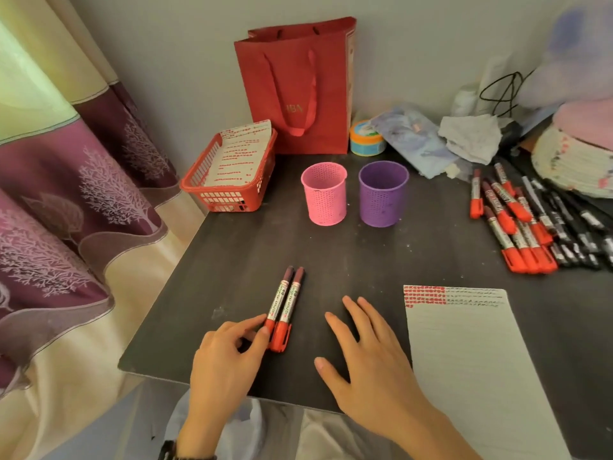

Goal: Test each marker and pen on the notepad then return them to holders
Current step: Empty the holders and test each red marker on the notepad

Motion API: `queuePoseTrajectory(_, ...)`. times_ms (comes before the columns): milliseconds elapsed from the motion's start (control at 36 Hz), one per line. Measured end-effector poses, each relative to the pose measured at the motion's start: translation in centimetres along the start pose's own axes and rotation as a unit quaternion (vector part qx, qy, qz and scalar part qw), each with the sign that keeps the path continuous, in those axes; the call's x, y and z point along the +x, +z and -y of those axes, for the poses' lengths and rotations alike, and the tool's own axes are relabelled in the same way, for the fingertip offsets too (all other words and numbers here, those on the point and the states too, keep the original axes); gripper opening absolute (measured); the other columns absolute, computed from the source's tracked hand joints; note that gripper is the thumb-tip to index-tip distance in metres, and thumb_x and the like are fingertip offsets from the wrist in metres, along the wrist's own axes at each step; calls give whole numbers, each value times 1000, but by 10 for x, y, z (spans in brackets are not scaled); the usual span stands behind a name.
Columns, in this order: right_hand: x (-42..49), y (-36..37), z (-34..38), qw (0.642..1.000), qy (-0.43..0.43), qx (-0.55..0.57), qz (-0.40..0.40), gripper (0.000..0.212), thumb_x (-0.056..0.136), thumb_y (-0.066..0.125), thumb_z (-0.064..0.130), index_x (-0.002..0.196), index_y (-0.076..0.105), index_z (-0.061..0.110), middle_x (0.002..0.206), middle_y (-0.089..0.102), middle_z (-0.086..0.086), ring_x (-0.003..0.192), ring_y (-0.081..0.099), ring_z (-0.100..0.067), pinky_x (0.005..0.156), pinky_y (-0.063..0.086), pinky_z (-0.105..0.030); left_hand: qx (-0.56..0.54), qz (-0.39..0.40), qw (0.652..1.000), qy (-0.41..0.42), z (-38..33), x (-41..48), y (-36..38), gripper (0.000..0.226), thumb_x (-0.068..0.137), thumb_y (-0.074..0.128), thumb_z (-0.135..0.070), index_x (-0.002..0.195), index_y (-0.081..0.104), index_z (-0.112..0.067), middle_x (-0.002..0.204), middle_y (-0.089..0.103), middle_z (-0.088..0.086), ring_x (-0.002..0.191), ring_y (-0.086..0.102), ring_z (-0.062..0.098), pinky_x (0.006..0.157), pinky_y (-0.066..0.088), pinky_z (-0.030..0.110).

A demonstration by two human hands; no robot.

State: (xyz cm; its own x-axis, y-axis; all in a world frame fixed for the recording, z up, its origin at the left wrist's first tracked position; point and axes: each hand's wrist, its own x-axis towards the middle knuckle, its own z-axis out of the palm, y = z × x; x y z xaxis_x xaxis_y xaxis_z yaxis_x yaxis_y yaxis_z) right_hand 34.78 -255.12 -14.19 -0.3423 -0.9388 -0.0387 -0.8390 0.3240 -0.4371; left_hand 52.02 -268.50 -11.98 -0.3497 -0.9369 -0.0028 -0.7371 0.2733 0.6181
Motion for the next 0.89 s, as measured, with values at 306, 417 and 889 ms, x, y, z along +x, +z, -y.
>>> queuePoseTrajectory(306, -9, -97, -66, 984, 14, 177, 10, 46, 92, 47, 64, 135, 47, 47, 141, 34, 38, 124, 29, 21, 104, 23, -7, 25, 16, 998, 49, -38, 19, -6, 25, 88, 63, -47, 112, 62, -50, 101, 61, -23, 97, 55, 5, 79, 41, 29)
queuePoseTrajectory(417, -25, -133, -123, 986, 91, 123, -63, 38, 97, 50, 55, 133, 51, 46, 136, 39, 36, 126, 32, 17, 98, 20, 1, 62, 63, 982, 165, -97, 32, 23, 29, 88, 54, -55, 116, 58, -52, 109, 51, -36, 108, 47, -3, 89, 39, 25)
queuePoseTrajectory(889, -82, -115, -213, 953, 285, -46, -92, 66, 96, 18, 72, 157, 8, 48, 166, -7, 22, 152, -13, -3, 120, -11, -30, 94, 185, 944, 256, -305, 116, 212, 52, 99, 43, -50, 144, 41, -24, 145, 44, 3, 129, 47, 22, 101, 47, 43)
